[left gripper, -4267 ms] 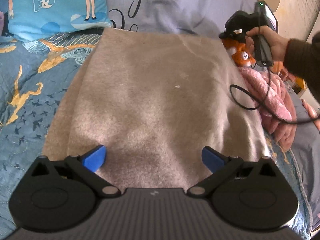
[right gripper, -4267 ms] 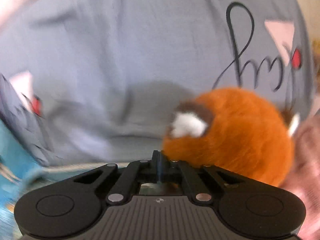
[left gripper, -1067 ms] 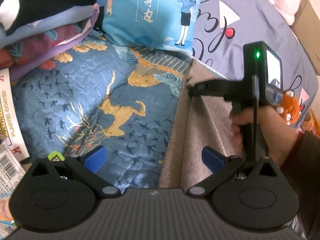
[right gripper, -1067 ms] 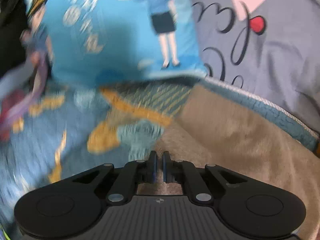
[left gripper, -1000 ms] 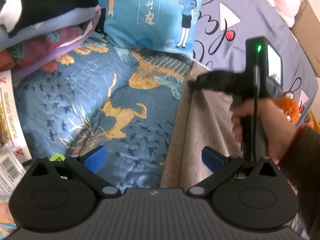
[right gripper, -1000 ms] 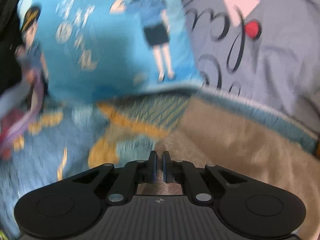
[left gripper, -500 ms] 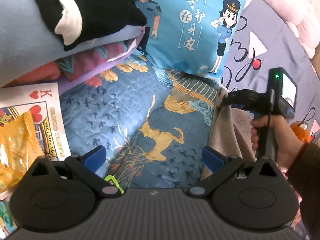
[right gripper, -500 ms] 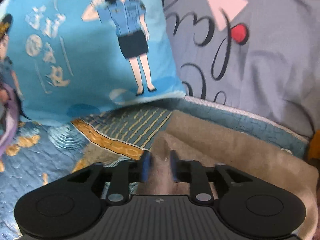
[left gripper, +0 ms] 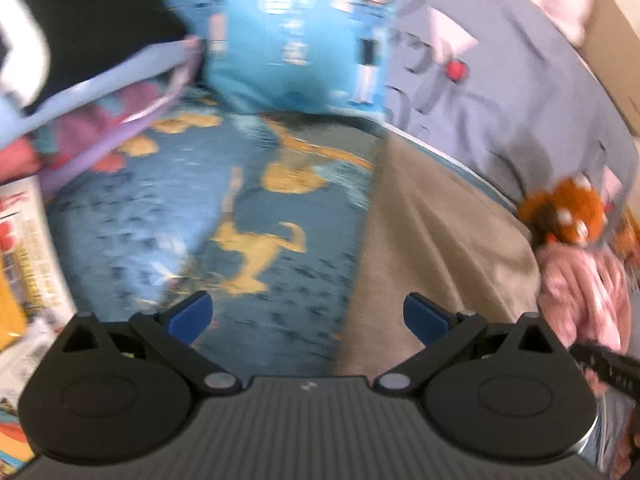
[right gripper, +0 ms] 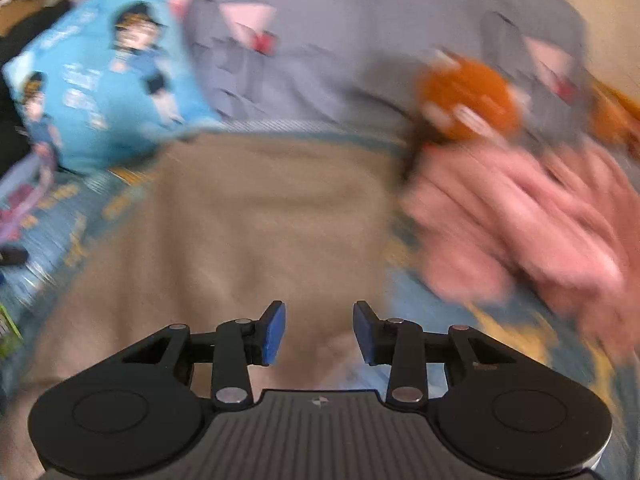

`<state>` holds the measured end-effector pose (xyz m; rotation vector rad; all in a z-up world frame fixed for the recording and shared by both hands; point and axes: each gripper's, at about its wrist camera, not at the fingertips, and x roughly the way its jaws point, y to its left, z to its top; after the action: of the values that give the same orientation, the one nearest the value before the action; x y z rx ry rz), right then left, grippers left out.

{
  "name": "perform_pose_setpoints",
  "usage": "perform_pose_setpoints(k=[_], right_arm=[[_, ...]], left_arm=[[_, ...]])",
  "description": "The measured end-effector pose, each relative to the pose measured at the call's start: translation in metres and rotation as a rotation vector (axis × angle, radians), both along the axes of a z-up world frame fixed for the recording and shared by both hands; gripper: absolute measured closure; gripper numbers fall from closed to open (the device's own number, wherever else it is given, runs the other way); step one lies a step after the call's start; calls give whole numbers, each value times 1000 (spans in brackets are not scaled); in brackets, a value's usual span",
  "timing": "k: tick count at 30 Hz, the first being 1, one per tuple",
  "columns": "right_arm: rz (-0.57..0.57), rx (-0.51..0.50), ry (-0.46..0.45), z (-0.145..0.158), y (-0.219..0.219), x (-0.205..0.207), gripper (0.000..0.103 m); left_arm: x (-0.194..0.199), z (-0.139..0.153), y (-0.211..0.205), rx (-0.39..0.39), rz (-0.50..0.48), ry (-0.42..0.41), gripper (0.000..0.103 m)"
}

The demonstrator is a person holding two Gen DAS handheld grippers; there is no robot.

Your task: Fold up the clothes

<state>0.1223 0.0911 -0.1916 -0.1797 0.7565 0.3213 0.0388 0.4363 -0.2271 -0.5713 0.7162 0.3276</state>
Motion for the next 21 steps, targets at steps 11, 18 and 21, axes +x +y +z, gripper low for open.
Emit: perform_pose_setpoints(k=[11,18,21], right_arm=[[70,157,20,-30,0,82,63],[-41,309,206,-71,6,148,70],[-75,359,208,-69,-1,157,99]], left_arm=[[28,-3,-65,116,-174,57,0],[39,-11,-65,125,-181,87,0],[42,-14,-68,128,-190,94,0]])
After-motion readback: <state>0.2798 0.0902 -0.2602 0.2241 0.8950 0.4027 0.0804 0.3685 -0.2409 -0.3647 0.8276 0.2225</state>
